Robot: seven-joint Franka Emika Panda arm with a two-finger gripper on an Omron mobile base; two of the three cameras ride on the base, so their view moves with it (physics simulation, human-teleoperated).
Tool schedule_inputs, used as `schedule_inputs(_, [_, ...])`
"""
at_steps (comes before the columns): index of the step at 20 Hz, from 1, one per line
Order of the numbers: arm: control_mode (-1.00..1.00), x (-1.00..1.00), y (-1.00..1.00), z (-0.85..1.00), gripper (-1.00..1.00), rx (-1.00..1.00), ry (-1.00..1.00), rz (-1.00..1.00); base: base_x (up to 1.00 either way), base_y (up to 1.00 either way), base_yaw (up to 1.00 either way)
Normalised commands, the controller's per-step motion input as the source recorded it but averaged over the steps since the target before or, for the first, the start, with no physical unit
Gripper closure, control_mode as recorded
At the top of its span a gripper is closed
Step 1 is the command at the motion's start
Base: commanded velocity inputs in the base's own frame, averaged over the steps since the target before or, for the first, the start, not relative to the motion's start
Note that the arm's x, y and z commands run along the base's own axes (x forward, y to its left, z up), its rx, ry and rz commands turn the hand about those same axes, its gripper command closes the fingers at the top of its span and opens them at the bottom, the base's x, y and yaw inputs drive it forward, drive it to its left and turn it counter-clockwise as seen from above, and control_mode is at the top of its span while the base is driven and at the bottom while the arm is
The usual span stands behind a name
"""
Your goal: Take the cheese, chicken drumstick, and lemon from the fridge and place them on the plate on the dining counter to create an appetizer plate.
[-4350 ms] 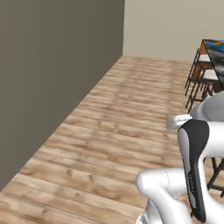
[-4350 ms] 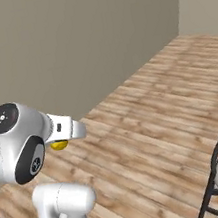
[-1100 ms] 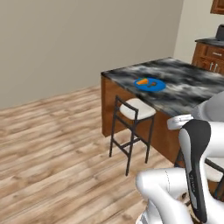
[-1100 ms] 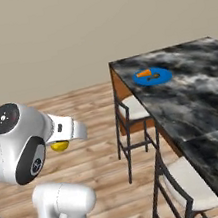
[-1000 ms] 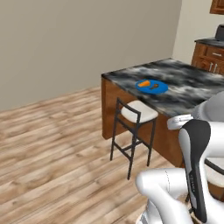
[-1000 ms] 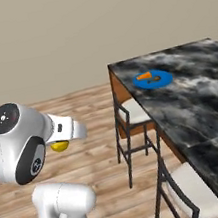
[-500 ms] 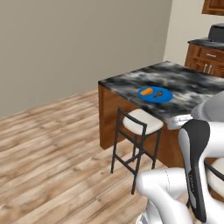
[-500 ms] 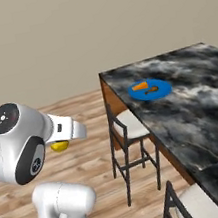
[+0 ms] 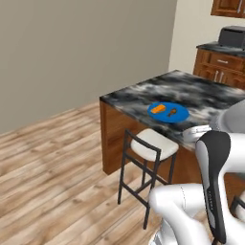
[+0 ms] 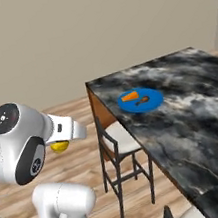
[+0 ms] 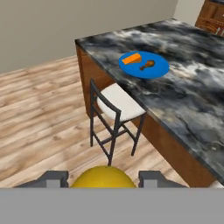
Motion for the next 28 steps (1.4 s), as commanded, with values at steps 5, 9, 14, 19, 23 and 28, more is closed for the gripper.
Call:
schedule_inputs(5, [1.00, 0.00, 0.00, 0.00, 1.00, 0.00, 0.00, 0.00, 0.74, -0.11, -0.16])
schedule_inputs(9, [1.00, 0.00, 0.00, 0.00, 1.00, 0.00, 0.00, 0.00, 0.70, -0.09, -0.16])
schedule_inputs(14, [1.00, 0.00, 0.00, 0.00, 1.00, 0.00, 0.00, 0.00, 0.63, -0.05, -0.16])
schedule_inputs(19, [1.00, 0.00, 0.00, 0.00, 1.00, 0.00, 0.00, 0.00, 0.51, -0.03, -0.17])
schedule_inputs(23, [1.00, 0.00, 0.00, 0.00, 1.00, 0.00, 0.00, 0.00, 0.46, -0.02, -0.16])
schedule_inputs(28, [-1.00, 0.18, 0.00, 0.00, 1.00, 0.00, -0.09, -0.06, 0.27, 0.00, -0.10])
